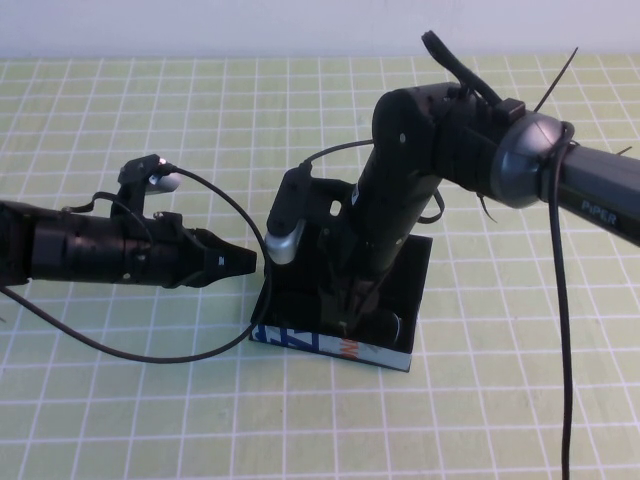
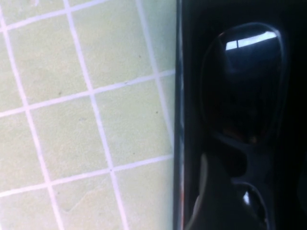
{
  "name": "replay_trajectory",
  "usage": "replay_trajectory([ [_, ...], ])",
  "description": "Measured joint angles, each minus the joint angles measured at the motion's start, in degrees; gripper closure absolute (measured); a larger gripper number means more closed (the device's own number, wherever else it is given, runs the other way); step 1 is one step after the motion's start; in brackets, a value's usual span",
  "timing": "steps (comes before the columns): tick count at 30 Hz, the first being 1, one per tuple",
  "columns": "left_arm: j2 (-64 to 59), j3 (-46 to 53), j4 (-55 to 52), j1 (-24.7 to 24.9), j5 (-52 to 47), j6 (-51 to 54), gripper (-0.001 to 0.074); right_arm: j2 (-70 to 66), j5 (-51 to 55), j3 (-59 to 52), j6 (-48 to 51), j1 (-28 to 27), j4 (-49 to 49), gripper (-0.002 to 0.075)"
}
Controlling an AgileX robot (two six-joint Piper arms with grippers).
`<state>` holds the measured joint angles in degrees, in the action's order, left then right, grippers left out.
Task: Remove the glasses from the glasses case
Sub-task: Pick up the glasses from the glasses case
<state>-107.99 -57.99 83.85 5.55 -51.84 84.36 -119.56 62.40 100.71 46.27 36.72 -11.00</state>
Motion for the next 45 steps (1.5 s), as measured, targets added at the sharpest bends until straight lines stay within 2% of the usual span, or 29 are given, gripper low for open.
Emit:
replay_trajectory([
  [28, 0.00, 0.00, -0.75, -0.04, 0.25, 0.00, 0.0739, -3.50, -2.49, 0.37, 0.76, 0.00, 1.44, 0.0407],
  [32, 0.00, 0.00, -0.88, -0.04, 0.25, 0.00, 0.0739, -3.62, -2.12, 0.45, 0.76, 0.00, 1.78, 0.0479],
  [37, 0.00, 0.00, -0.88, -0.04, 0.25, 0.00, 0.0739, -3.94, -1.00, 0.60, 0.76, 0.00, 1.88, 0.0659],
  [40, 0.00, 0.00, -0.88, -0.04, 0.14, 0.00, 0.0739, -3.71, 0.47, 1.10, 0.05, 0.00, 1.65, 0.0698],
  [45, 0.00, 0.00, -0.88, -0.04, -0.40, 0.00, 0.0739, -3.19, 2.52, 2.39, -4.70, 0.00, 2.29, 0.0705],
])
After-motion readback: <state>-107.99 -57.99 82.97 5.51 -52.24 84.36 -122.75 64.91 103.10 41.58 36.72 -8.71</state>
